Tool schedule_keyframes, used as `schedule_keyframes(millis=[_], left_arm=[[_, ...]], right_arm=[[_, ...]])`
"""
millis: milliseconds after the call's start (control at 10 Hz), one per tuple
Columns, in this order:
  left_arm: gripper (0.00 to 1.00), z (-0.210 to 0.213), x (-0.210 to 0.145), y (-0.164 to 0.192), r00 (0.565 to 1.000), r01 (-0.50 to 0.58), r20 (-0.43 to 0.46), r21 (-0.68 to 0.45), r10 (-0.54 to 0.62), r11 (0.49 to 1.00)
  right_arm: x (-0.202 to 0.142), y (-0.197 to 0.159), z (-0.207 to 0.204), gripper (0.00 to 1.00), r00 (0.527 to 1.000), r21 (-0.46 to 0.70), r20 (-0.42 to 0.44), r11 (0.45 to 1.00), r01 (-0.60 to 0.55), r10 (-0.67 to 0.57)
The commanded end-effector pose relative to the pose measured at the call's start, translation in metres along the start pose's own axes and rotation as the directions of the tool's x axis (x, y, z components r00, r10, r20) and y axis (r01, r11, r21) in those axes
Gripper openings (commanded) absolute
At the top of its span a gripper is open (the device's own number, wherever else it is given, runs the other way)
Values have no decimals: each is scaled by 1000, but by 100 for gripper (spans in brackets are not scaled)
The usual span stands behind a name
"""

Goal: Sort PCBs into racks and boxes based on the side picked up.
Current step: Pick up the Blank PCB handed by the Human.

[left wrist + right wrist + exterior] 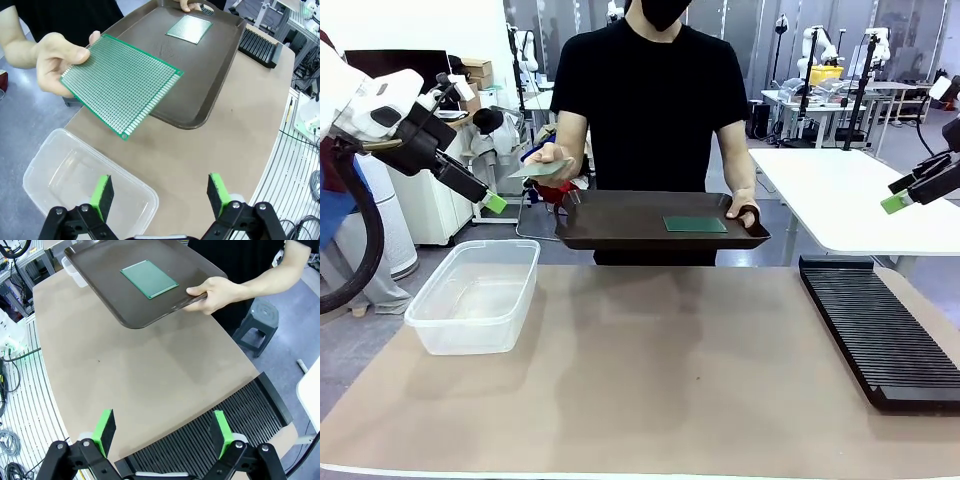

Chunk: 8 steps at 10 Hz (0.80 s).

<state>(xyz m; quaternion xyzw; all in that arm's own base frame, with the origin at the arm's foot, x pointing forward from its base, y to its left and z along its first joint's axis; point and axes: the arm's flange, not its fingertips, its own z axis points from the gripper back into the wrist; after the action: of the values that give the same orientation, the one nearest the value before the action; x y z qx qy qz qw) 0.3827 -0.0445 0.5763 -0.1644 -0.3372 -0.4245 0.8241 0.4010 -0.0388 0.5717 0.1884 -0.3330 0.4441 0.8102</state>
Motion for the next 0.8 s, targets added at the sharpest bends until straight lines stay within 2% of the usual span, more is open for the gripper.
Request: schedule_keyframes(millis=[0, 700], left_arm=[[100, -1, -1, 0, 1000, -2, 4, -14, 2, 1000], [100, -1, -1, 0, 1000, -2, 4, -14, 2, 1000]], right_arm=[[0, -2, -1, 100, 1000, 13, 11, 1000, 2, -2], [0, -2, -1, 100, 1000, 13, 11, 1000, 2, -2]])
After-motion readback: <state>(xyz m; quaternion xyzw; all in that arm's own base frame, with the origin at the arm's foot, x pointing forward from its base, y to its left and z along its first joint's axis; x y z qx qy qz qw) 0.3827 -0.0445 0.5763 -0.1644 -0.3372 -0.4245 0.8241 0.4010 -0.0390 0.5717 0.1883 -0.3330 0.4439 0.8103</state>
